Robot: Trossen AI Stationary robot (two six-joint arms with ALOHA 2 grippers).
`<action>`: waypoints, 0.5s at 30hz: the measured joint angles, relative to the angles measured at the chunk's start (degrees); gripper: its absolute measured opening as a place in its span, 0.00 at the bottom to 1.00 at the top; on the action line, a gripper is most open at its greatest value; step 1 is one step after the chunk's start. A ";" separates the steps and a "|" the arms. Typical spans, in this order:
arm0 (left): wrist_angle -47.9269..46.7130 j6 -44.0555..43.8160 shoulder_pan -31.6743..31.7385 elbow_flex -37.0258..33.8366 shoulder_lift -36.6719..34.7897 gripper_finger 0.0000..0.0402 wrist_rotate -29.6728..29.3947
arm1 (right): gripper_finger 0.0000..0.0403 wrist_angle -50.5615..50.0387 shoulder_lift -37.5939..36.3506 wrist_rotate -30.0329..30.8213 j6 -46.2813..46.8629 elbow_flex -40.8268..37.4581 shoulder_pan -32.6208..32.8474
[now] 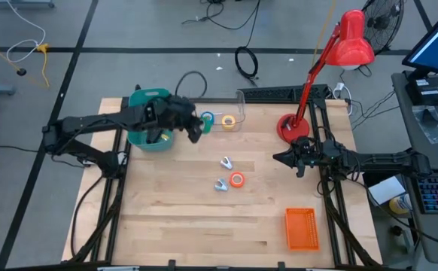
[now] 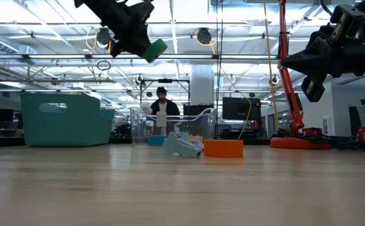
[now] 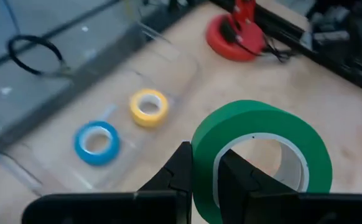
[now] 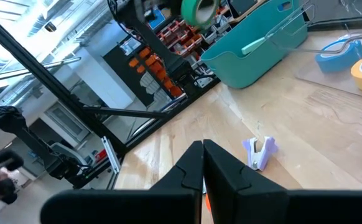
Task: Pick and place Stapler, Stapler remover, tape
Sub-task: Put the green tape into the transparent bin
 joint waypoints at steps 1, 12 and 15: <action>0.09 1.07 1.15 0.47 0.01 0.09 0.01 | 0.01 0.00 0.00 0.00 0.00 0.00 0.00; -7.97 17.92 11.75 17.30 11.35 0.09 -0.34 | 0.01 0.04 0.00 0.00 0.11 0.00 0.00; -12.34 21.48 14.27 23.55 16.94 0.09 -0.28 | 0.01 0.07 -0.02 0.00 0.13 0.00 0.00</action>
